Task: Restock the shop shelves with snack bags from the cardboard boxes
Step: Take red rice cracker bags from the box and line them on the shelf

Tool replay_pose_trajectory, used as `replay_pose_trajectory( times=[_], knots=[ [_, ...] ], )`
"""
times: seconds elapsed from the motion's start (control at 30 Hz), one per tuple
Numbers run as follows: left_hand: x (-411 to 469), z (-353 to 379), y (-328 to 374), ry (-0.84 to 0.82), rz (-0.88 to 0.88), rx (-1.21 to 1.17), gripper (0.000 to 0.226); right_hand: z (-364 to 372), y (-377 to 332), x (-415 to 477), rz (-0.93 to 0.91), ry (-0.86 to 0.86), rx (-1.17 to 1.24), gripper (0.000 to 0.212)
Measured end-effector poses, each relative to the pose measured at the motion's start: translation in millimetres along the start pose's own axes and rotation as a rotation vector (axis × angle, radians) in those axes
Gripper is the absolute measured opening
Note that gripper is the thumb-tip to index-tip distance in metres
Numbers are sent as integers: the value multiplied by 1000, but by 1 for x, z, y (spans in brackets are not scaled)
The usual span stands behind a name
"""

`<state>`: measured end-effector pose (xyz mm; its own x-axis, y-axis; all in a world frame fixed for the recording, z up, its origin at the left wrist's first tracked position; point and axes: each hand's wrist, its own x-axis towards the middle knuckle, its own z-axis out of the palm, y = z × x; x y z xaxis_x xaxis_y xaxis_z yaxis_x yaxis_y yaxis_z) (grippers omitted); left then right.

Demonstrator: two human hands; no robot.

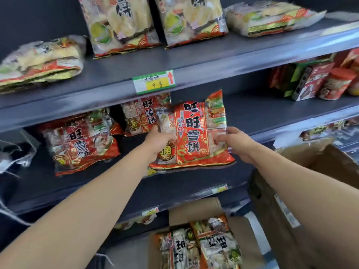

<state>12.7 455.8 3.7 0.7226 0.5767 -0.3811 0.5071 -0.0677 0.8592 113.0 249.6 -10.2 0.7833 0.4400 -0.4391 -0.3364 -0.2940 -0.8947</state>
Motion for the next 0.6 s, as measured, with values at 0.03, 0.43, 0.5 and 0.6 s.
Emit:
replay_pose_trajectory(
  times=[0.03,0.43,0.5,0.6],
  knots=[
    [7,-14,-6,32,-15,-6,87,16,-6,4,-18,-27,-7,33],
    [95,-96,-45,326,-90,-12,63,131,-35,95,-70,-185,9,57],
    [106,-99,-53,339,-118,19,65,142,-28,107,-34,-218,-1,59],
    [116,-101,-58,320,-146,54,76,156,-16,121,-7,-236,24,85]
  ],
)
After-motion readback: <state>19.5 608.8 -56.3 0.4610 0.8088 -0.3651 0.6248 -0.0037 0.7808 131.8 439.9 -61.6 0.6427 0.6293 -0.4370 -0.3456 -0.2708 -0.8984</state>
